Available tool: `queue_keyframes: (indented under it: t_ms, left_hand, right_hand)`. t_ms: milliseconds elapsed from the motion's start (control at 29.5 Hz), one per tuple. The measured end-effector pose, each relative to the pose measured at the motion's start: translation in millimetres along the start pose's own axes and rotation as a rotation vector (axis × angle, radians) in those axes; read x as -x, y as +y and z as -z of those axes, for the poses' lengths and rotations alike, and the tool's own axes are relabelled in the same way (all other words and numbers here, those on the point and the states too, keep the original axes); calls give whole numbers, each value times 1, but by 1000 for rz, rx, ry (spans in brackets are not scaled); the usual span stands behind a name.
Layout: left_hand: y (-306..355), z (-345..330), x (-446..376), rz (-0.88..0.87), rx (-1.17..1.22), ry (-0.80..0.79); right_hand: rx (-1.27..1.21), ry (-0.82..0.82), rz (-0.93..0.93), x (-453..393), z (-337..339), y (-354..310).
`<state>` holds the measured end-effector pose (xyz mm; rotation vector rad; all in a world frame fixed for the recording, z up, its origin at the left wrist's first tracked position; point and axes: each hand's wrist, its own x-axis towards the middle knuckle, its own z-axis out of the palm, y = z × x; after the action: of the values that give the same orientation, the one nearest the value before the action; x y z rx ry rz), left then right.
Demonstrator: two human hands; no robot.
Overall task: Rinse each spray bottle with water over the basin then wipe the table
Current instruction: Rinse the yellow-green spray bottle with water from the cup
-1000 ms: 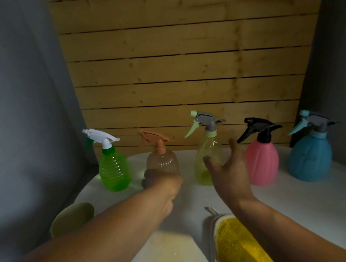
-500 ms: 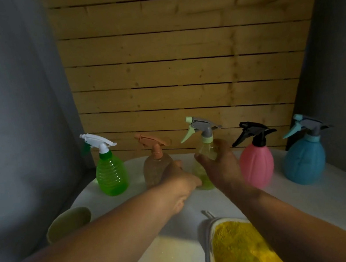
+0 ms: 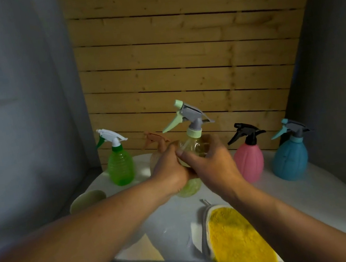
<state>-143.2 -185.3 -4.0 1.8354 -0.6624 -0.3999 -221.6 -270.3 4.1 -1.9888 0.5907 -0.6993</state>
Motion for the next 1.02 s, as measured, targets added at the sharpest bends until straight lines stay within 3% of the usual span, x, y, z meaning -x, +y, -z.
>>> queue_keyframes:
  t_ms: [136, 237, 373, 610, 746, 1017]
  left_hand:
    - [-5, 18, 20, -75, 8, 38]
    - [-7, 29, 41, -34, 52, -31]
    - [-13, 40, 81, -44, -98, -23]
    - [-58, 41, 162, -16, -235, -111]
    - [-106, 34, 188, 70, -204, -171]
    - [-145, 40, 200, 141, -96, -341]
  right_hand:
    - [-22, -36, 40, 22, 4, -18]
    - [-94, -23, 90, 38, 10, -34]
    - [-166, -27, 91, 61, 22, -57]
    - [70, -418, 136, 100, 33, -24]
    - [286, -524, 44, 121, 27, 8]
    - [249, -753, 153, 130, 12, 42]
